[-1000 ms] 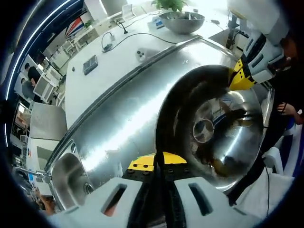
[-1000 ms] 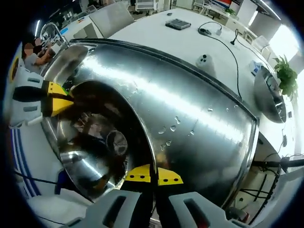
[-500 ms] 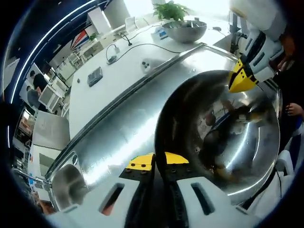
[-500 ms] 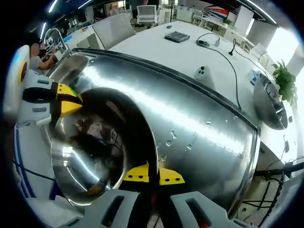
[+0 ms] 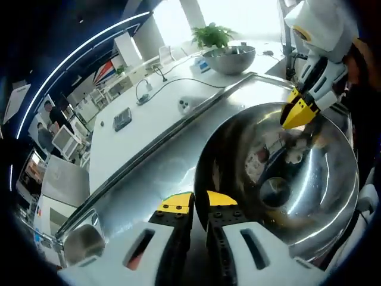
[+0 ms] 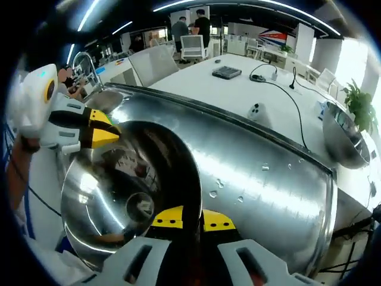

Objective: Pick up bowl with dirty water move over sink pour dirty water into sink return bowl to place

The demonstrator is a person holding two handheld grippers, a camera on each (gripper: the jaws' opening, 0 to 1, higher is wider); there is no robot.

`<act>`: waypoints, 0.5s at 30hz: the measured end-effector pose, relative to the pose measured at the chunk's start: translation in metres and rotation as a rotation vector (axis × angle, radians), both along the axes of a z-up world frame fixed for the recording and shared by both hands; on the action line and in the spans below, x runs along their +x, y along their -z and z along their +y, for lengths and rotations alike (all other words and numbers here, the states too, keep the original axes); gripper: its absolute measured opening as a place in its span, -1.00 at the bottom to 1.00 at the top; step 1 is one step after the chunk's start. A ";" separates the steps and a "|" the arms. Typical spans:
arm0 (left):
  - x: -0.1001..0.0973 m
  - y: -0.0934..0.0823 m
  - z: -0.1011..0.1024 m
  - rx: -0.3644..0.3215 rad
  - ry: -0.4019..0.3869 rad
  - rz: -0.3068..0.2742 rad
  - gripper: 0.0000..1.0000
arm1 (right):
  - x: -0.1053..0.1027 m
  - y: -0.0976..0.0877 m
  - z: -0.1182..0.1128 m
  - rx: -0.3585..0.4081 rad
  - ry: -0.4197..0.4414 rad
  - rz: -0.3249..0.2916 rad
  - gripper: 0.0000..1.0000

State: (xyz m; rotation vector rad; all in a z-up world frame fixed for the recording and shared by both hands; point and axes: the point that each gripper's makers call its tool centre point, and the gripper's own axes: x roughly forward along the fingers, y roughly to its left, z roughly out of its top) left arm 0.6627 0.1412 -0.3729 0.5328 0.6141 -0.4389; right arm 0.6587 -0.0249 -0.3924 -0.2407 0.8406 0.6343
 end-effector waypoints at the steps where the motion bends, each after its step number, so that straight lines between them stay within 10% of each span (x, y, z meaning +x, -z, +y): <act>1: -0.001 0.001 0.001 -0.001 0.007 0.001 -0.96 | 0.002 -0.003 -0.001 0.017 0.006 -0.029 -0.89; 10: 0.007 -0.029 0.002 -0.135 0.013 -0.180 -0.77 | 0.013 -0.038 -0.012 0.130 0.070 -0.243 -0.74; 15: 0.004 -0.078 0.004 -0.237 0.035 -0.364 -0.69 | 0.016 -0.065 -0.025 0.151 0.103 -0.380 -0.65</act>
